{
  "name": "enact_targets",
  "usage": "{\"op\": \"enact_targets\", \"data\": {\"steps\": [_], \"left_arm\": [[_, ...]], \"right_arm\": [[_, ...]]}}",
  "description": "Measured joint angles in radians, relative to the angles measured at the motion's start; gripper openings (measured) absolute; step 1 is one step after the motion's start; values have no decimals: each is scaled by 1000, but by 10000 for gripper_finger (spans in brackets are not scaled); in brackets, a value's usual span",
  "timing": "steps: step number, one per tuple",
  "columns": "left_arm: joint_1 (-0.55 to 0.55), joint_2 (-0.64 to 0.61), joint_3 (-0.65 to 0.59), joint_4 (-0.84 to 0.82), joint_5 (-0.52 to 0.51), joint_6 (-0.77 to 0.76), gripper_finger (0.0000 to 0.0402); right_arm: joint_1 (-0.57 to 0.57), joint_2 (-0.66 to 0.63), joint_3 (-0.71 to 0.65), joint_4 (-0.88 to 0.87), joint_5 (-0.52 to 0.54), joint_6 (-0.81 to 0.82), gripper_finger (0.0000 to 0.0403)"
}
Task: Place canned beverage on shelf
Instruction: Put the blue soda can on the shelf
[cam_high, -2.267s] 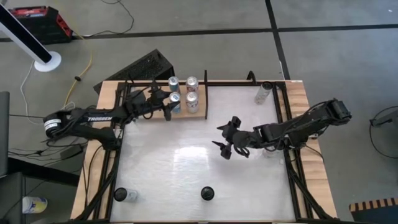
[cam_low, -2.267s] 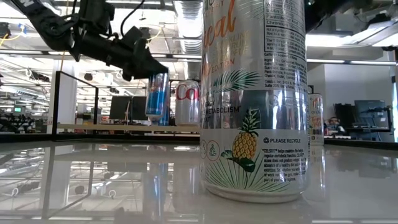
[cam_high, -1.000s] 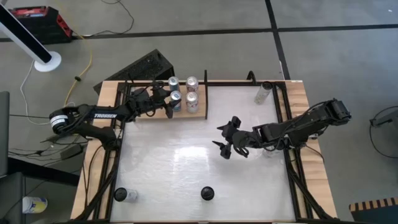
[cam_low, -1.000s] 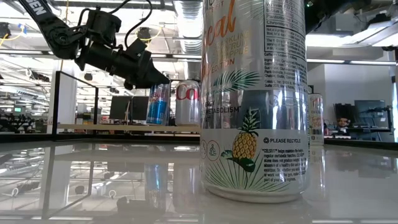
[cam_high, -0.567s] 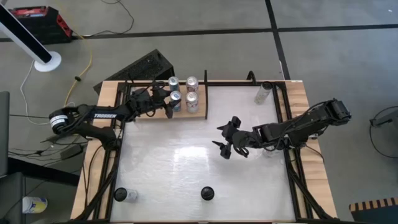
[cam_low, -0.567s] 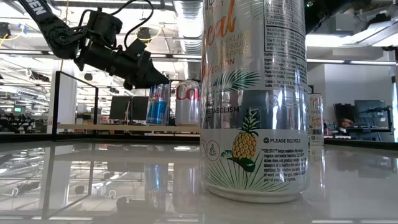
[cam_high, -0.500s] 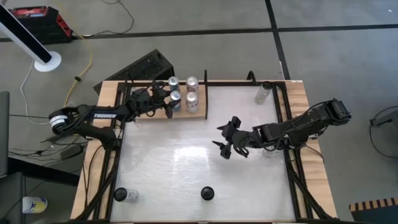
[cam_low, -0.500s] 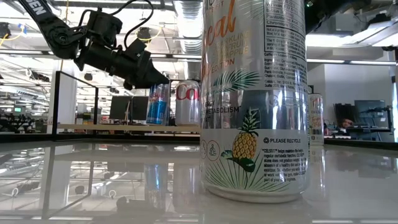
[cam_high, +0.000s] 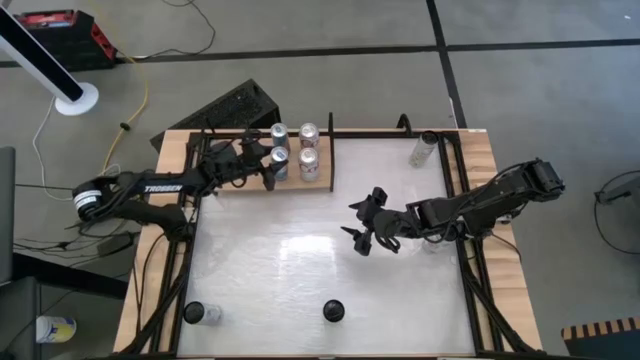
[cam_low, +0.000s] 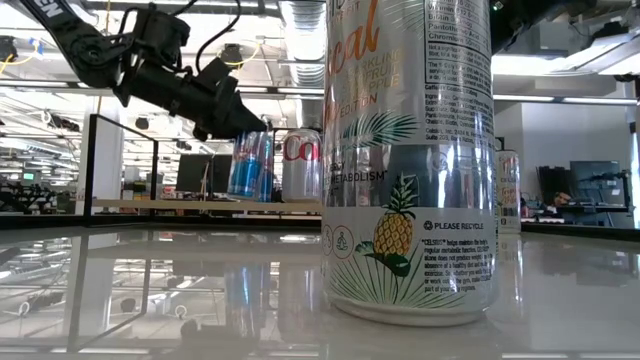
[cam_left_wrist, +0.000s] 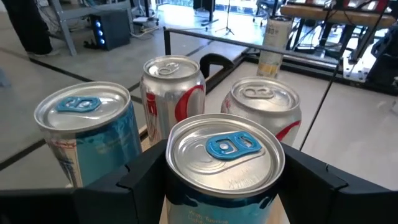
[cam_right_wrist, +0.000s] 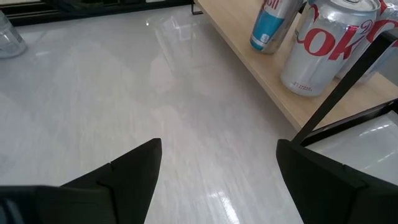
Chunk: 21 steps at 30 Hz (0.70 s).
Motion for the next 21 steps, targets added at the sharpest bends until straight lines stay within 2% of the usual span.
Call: {"op": "enact_targets", "data": {"steps": [21], "left_arm": [[2, 3, 1, 13, -7, -24, 236]], "right_arm": [[0, 0, 0, 0, -16, 23, 340]]}}
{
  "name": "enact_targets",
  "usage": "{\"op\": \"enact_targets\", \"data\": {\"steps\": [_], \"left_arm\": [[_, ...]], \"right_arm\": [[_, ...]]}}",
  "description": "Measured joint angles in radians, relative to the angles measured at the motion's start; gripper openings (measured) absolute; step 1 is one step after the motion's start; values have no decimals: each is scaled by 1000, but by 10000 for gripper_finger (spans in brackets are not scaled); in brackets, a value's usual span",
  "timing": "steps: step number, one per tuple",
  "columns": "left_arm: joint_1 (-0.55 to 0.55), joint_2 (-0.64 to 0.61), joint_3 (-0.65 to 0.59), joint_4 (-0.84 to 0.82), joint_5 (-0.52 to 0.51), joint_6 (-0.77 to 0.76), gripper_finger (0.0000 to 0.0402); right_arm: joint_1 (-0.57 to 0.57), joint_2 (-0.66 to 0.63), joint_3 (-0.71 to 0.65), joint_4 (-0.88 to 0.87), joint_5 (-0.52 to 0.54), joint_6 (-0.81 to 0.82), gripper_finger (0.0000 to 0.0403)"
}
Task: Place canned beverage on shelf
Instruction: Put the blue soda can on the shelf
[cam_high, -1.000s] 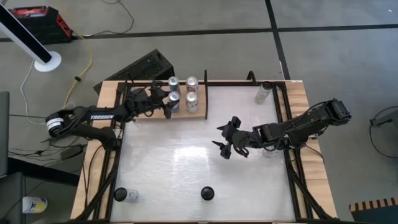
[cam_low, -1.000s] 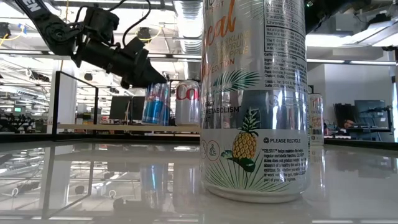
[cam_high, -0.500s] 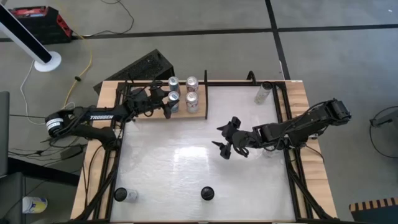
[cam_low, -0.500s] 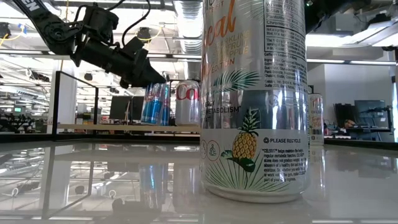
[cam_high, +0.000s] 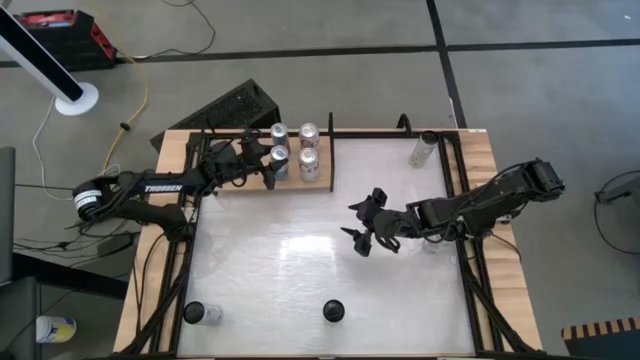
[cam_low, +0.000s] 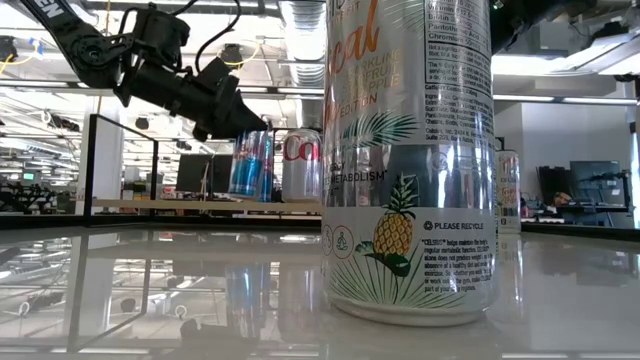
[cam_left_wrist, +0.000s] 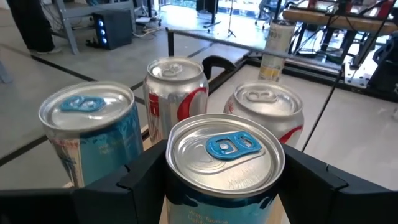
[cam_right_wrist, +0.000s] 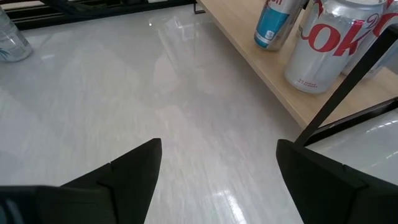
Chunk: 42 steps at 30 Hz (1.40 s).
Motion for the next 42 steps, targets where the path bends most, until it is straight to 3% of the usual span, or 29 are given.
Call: {"op": "enact_targets", "data": {"steps": [33, 42], "left_arm": [[0, 55, 2, -5, 24, 21, 260], [0, 9, 1, -3, 32, 47, 299]], "right_arm": [[1, 0, 0, -4, -3, 0, 340], [1, 0, 0, -5, -5, 0, 340]]}}
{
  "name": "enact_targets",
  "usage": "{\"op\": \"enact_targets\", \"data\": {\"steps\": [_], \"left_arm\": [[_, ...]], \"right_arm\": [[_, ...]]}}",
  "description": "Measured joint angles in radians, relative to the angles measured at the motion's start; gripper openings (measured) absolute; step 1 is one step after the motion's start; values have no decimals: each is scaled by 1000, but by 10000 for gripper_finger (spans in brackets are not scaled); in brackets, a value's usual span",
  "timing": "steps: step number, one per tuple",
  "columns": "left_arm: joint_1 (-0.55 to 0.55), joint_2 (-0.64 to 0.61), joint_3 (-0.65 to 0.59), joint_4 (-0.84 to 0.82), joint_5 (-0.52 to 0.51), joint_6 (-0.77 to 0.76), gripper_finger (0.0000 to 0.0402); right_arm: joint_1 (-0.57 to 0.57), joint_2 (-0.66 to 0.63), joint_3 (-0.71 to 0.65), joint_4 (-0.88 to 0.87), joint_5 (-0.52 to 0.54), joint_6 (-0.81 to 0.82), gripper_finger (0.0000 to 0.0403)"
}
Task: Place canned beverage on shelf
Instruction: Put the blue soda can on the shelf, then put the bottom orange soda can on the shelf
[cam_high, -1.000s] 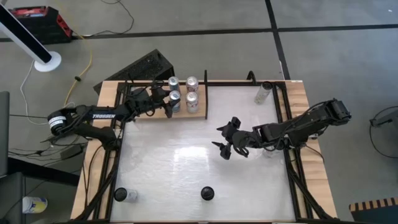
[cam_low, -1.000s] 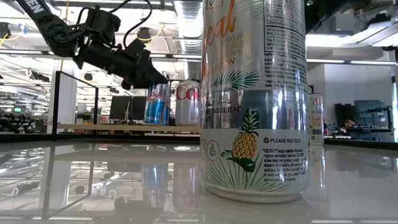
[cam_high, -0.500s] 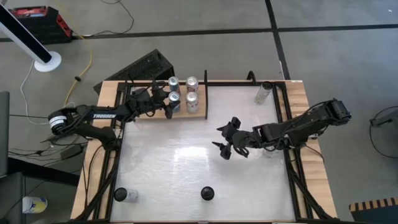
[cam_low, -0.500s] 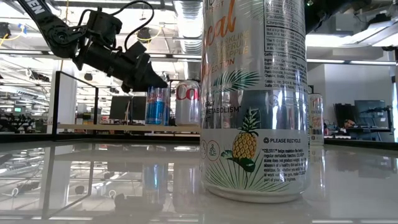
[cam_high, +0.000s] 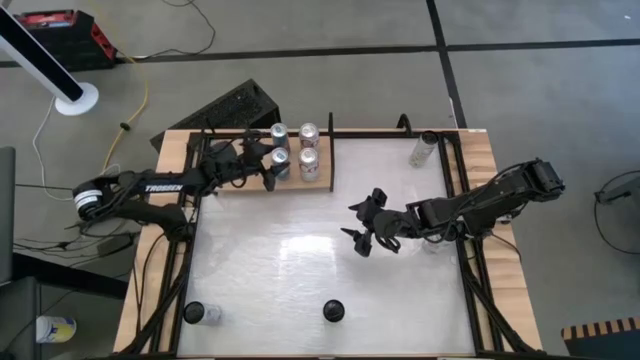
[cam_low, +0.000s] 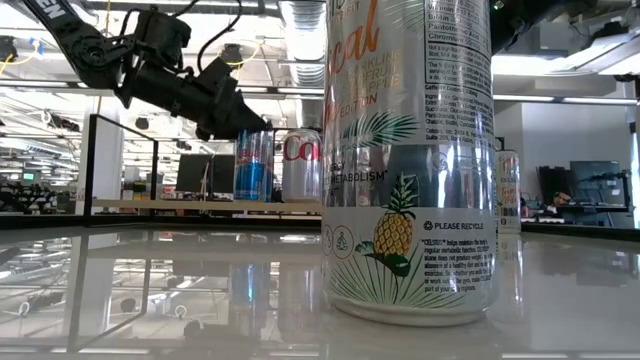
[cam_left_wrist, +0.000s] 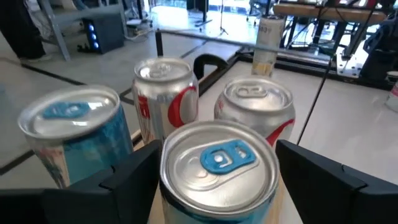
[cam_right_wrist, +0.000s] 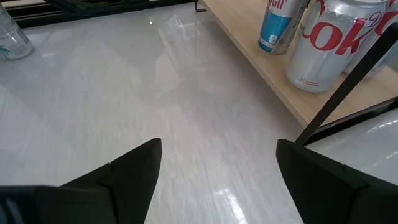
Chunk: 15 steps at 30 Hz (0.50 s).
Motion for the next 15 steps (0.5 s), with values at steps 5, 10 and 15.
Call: {"op": "enact_targets", "data": {"steps": [5, 10, 15], "left_arm": [[0, -53, 0, 0, -8, 9, 313], [0, -149, 13, -30, -52, 31, 314], [-5, -279, 68, -141, -18, -5, 314]], "right_arm": [[0, 0, 0, 0, -8, 0, 340], [0, 0, 0, 2, -7, 6, 340], [0, 0, 0, 5, -6, 76, 340]]}}
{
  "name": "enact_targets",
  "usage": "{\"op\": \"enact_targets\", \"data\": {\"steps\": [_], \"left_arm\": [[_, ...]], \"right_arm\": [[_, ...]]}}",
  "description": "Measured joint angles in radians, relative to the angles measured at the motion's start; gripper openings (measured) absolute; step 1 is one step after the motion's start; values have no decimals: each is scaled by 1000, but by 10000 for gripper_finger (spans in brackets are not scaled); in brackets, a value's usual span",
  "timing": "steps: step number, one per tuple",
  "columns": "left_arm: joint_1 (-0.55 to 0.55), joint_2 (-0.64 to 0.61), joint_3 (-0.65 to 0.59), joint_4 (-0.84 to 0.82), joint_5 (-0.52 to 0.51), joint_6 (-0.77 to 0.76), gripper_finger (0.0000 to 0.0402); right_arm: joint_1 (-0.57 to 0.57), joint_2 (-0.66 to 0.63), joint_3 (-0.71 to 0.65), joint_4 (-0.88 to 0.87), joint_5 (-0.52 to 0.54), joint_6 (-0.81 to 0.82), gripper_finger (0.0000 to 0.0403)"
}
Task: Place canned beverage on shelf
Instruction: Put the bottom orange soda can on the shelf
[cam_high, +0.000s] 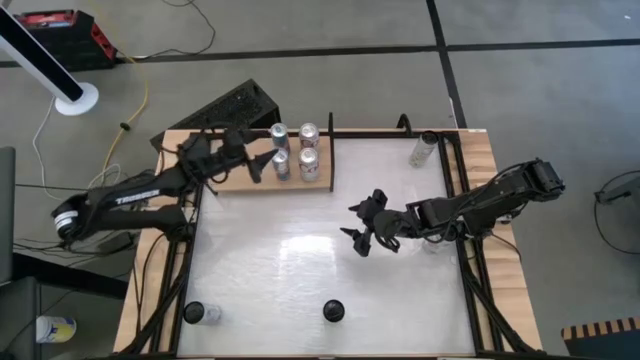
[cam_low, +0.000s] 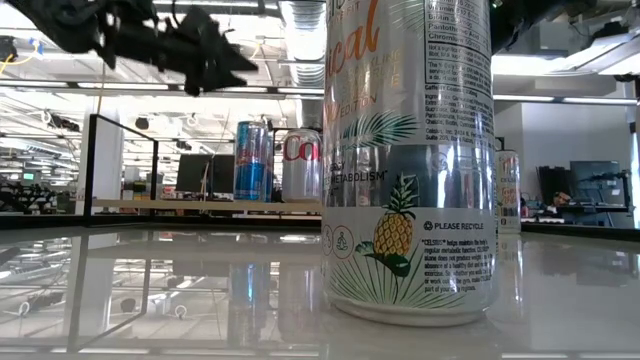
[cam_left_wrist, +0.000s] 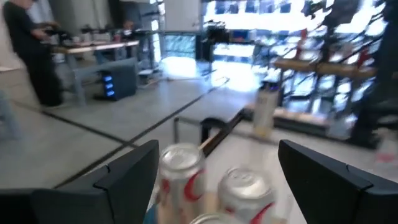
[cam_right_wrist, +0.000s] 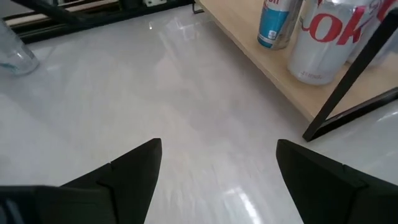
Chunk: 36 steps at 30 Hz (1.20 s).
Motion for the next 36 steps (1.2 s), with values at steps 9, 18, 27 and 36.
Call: {"op": "enact_targets", "data": {"steps": [9, 18, 27, 36], "left_arm": [[-164, -217, 107, -343, 172, -59, 314], [-485, -335, 168, -635, 125, -131, 314], [-862, -290, 168, -639, -115, -174, 314], [-1098, -279, 168, -633, -207, -279, 314]], "right_arm": [[35, -5, 108, -101, -44, -3, 340], [228, 18, 293, -222, -44, 72, 340], [469, 243, 542, -129, -11, -57, 340], [561, 522, 973, -455, -10, -67, 340]]}}
